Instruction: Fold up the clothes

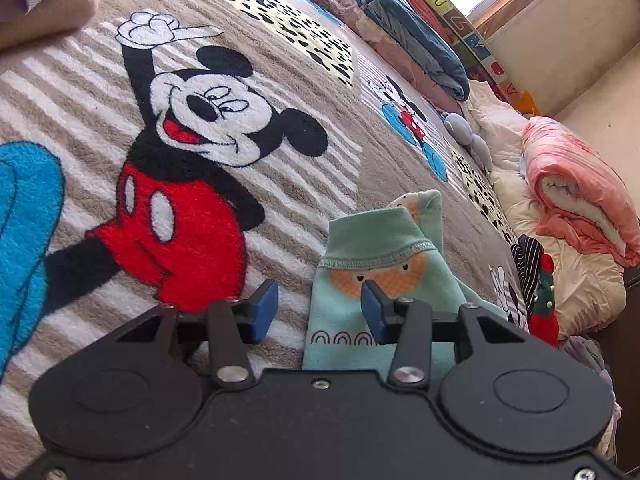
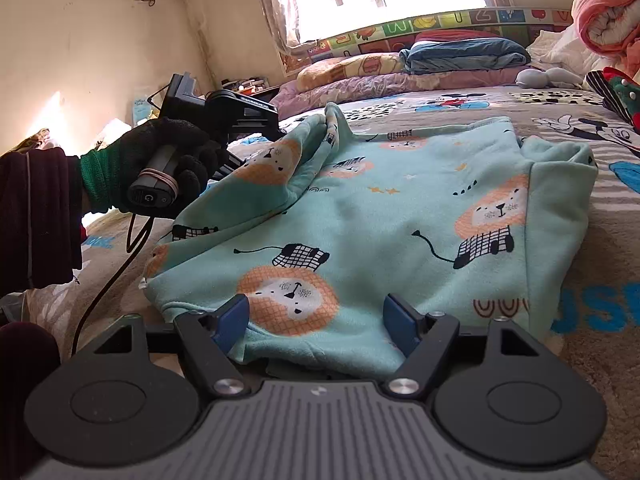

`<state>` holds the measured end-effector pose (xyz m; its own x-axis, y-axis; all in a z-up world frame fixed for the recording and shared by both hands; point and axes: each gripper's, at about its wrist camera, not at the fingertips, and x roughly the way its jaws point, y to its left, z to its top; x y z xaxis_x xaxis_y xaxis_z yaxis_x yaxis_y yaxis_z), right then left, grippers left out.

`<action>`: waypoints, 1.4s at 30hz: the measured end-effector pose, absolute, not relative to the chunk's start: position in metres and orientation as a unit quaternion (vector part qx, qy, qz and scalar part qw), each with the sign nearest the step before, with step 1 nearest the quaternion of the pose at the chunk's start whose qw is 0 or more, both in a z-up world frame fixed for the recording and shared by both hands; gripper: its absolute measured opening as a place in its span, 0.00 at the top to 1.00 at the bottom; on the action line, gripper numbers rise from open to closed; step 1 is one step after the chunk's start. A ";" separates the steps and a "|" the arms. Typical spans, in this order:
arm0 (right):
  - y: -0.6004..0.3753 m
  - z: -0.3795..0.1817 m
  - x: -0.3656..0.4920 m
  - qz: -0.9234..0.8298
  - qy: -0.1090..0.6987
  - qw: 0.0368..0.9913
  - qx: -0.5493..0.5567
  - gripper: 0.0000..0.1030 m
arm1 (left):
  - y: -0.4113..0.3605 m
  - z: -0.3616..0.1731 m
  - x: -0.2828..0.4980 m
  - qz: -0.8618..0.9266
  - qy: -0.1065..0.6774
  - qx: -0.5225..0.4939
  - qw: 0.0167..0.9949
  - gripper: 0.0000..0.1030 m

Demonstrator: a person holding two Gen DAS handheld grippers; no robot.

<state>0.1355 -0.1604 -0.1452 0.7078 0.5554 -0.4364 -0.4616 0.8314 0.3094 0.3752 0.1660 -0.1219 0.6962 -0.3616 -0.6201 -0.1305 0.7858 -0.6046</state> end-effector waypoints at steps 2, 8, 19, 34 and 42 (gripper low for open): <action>-0.161 -0.145 0.136 0.277 0.264 0.920 0.090 0.28 | 0.164 -0.125 0.380 -0.067 0.385 -0.320 0.863 0.58; -0.161 -0.146 0.136 0.279 0.262 0.919 0.093 0.28 | 0.156 -0.127 0.386 -0.076 0.387 -0.322 0.861 0.87; -0.161 -0.145 0.135 0.279 0.260 0.919 0.094 0.28 | 0.151 -0.060 0.343 -0.064 0.302 -0.233 0.922 0.99; -0.162 -0.146 0.134 0.279 0.257 0.921 0.093 0.28 | 0.210 -0.003 0.250 0.027 0.210 -0.144 0.967 0.99; -0.161 -0.147 0.134 0.279 0.254 0.922 0.091 0.28 | 0.250 -0.013 0.215 0.075 0.204 -0.151 0.964 0.99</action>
<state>0.1340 -0.1611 -0.1465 0.7149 0.5605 -0.4182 -0.4684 0.8278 0.3088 0.2149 0.2496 -0.0134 0.9052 0.0832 -0.4169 -0.2065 0.9432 -0.2602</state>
